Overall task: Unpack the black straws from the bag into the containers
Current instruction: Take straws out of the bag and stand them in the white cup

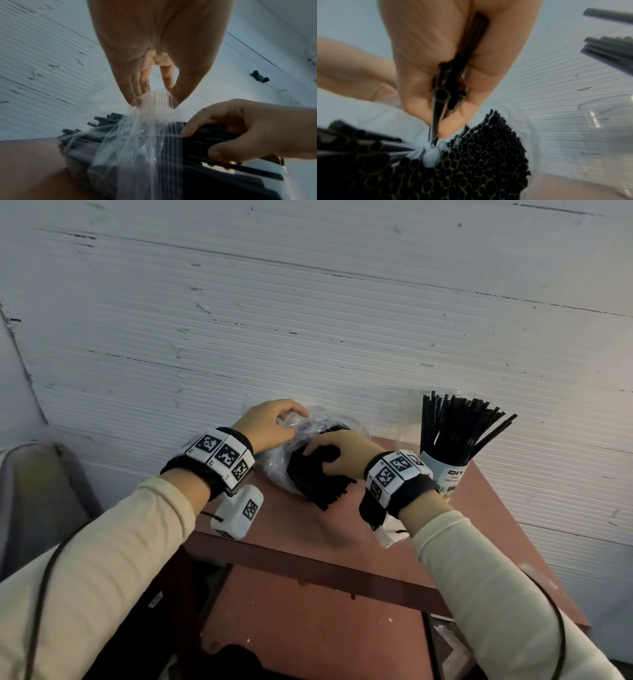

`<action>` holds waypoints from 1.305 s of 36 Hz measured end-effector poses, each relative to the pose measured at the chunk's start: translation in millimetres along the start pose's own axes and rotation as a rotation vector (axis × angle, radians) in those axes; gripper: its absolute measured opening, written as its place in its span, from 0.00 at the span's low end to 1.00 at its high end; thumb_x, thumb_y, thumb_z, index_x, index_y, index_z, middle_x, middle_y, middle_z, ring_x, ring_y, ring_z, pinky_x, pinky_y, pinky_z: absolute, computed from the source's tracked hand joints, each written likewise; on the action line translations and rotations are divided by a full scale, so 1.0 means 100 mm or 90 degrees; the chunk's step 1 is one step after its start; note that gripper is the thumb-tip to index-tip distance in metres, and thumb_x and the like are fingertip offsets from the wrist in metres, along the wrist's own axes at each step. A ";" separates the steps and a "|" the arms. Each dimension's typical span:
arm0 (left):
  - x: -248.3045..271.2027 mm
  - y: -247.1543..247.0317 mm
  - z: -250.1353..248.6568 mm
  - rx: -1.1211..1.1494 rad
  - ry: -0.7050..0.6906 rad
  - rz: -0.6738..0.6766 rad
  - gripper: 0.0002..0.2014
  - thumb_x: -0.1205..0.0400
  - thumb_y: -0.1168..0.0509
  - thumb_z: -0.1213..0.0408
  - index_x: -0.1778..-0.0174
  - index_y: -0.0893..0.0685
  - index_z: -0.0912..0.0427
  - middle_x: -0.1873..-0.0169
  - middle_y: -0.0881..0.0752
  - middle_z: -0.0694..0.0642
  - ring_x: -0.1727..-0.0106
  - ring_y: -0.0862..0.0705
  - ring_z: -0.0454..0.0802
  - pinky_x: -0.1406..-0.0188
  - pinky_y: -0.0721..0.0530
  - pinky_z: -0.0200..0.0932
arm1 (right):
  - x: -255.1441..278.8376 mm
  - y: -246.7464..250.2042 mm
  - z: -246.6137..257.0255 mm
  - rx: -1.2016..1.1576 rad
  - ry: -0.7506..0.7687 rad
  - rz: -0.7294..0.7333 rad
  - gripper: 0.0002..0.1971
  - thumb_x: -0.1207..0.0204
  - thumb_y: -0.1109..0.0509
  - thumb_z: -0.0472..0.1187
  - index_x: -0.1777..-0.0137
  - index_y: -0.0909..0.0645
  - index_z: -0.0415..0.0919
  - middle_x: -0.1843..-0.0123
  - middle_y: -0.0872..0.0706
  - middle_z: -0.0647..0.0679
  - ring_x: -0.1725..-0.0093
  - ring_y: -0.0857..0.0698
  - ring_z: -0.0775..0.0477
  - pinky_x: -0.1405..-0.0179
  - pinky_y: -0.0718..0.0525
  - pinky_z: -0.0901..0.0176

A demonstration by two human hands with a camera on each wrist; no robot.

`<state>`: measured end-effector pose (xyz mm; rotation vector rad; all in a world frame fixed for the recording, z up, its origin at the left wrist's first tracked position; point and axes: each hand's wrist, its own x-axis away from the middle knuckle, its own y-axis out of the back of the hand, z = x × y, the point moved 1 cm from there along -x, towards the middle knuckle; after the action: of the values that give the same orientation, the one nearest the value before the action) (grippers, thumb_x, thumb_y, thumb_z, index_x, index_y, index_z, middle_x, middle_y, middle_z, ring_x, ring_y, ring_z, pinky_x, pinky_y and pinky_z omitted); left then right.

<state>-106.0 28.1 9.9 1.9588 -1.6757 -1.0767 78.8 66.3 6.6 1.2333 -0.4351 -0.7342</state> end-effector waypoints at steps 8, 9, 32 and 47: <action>0.08 -0.16 -0.07 -0.126 -0.075 -0.079 0.24 0.27 0.30 0.62 0.33 0.21 0.47 0.35 0.25 0.54 0.39 0.21 0.50 0.35 0.21 0.51 | 0.30 0.20 -0.21 -0.065 -0.006 -0.004 0.21 0.29 0.28 0.31 0.40 0.14 0.55 0.51 0.17 0.58 0.58 0.19 0.60 0.60 0.23 0.74; 0.10 -0.19 -0.12 -0.134 -0.118 -0.086 0.25 0.28 0.30 0.62 0.33 0.21 0.48 0.35 0.25 0.53 0.36 0.22 0.51 0.34 0.22 0.54 | 0.34 0.21 -0.23 -0.077 -0.006 -0.005 0.21 0.29 0.28 0.31 0.41 0.14 0.56 0.49 0.15 0.57 0.57 0.17 0.57 0.58 0.21 0.71; 0.03 -0.76 -1.16 -0.108 -0.197 0.067 0.11 0.16 0.37 0.46 0.59 0.21 0.48 0.67 0.20 0.41 0.63 0.19 0.40 0.68 0.30 0.26 | 1.43 1.05 -0.25 -0.183 0.021 -0.294 0.18 0.26 0.26 0.54 0.36 0.18 0.63 0.43 0.13 0.59 0.44 0.14 0.58 0.37 0.16 0.53; 0.14 -1.31 -1.57 0.334 -0.103 0.145 0.12 0.20 0.29 0.52 0.60 0.15 0.58 0.68 0.14 0.56 0.66 0.17 0.44 0.55 0.17 0.44 | 1.35 1.04 -0.12 -0.147 0.166 -0.643 0.22 0.19 0.41 0.30 0.24 0.31 0.36 0.32 0.25 0.45 0.33 0.22 0.51 0.40 0.19 0.64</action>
<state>98.5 13.7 17.7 1.9336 -2.3967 -0.7811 208.6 -5.9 90.3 1.2709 0.5367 -1.3968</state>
